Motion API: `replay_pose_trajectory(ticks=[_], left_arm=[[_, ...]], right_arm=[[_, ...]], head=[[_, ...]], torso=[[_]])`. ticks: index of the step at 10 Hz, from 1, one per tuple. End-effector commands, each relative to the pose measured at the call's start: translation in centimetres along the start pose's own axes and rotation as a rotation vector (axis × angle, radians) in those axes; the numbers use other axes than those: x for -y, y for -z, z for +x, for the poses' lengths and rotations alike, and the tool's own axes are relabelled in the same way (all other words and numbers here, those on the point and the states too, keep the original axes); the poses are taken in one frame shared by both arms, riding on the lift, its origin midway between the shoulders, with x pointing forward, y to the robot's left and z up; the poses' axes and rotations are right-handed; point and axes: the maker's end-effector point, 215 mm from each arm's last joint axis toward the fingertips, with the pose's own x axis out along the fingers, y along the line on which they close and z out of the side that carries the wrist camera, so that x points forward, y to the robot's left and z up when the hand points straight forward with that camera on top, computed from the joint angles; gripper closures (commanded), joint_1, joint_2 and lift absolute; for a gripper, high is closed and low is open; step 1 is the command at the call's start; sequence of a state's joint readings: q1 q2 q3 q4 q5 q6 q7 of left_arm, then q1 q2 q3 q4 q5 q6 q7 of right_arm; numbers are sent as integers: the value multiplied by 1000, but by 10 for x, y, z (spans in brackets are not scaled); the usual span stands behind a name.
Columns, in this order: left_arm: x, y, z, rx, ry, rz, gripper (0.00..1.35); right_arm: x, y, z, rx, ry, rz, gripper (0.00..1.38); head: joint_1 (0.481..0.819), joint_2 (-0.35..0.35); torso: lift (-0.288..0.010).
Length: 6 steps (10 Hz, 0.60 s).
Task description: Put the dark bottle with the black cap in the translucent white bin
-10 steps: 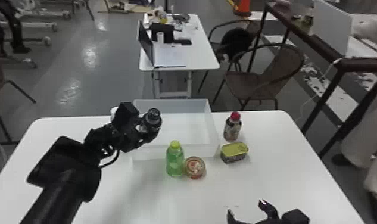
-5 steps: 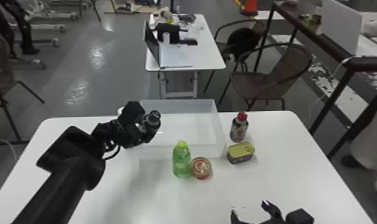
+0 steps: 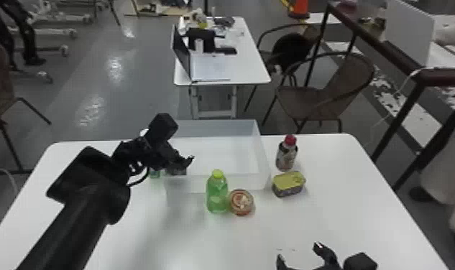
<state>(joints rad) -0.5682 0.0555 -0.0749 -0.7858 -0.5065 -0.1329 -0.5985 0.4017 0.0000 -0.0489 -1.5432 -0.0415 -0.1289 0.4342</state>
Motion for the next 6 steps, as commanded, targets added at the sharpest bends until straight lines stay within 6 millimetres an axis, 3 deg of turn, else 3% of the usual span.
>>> replay_pose_trajectory(ticks=[1, 4, 6], left_arm=[[-7, -13, -19, 68, -59, -37, 182], [5, -4, -86, 204, -183, -219, 209], [24, 26, -132, 243, -261, -343, 252]], right_arm=[[-1, -1, -1, 2, 0, -2, 148], [2, -1, -7, 2, 8, -4, 147], [1, -2, -8, 3, 7, -9, 147]], head=[[695, -49], [695, -31], [695, -10]], torso=[[-13], [-13], [-13]])
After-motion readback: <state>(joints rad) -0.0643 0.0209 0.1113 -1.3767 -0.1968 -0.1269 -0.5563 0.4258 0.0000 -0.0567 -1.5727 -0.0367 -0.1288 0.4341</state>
